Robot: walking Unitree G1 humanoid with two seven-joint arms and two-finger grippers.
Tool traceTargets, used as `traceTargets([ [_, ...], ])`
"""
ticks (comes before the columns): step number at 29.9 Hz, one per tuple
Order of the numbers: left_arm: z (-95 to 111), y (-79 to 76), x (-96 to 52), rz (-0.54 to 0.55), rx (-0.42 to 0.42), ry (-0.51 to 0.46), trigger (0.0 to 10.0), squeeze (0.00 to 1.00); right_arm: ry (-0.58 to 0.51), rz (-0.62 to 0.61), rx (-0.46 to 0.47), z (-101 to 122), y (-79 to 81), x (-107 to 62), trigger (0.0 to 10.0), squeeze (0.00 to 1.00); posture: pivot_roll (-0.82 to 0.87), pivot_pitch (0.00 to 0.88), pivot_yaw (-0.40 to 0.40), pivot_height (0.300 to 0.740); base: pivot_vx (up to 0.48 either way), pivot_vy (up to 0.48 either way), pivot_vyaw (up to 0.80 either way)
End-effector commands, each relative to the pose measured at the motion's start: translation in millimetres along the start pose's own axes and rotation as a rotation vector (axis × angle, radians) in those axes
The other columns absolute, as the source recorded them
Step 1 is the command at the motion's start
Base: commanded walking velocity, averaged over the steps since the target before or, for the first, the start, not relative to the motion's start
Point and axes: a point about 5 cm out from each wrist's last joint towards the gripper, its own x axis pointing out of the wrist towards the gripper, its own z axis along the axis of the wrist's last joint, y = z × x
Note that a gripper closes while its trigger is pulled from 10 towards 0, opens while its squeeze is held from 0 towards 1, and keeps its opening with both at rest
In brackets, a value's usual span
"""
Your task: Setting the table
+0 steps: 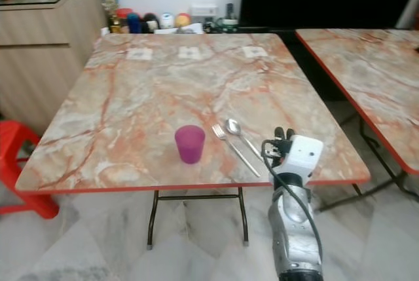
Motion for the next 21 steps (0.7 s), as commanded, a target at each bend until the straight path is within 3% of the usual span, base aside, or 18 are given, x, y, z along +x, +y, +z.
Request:
traceTargets([
  [1, -10, -0.8, -2.7, -0.008, 0.009, 0.04, 10.0, 0.0, -0.001, -0.004, -0.004, 0, -2.2, 1.0, 10.0, 0.0, 0.01, 0.053, -0.018, 0.74, 0.0, 0.0, 0.8],
  [5, -9, 0.9, -2.3, -0.006, 0.003, 0.04, 10.0, 0.0, 0.008, -0.007, -0.007, -1, -3.1, 2.1, 10.0, 0.0, 0.01, 0.045, -0.021, 0.74, 0.0, 0.0, 0.2],
  [14, 16, -28.4, 8.1, -0.047, 0.011, -0.009, 10.0, 0.0, 0.002, -0.006, -0.007, 1, -2.8, 5.8, 10.0, 0.0, 0.01, 0.033, -0.025, 0.74, 0.0, 0.0, 0.0],
  [21, 29, -28.7, 12.2, -0.042, 0.009, -0.023, 10.0, 0.0, 0.005, 0.01, -0.032, 0, -2.7, 5.3, 10.0, 0.0, 0.01, 0.036, -0.028, 0.74, 0.0, -0.148, 0.06],
])
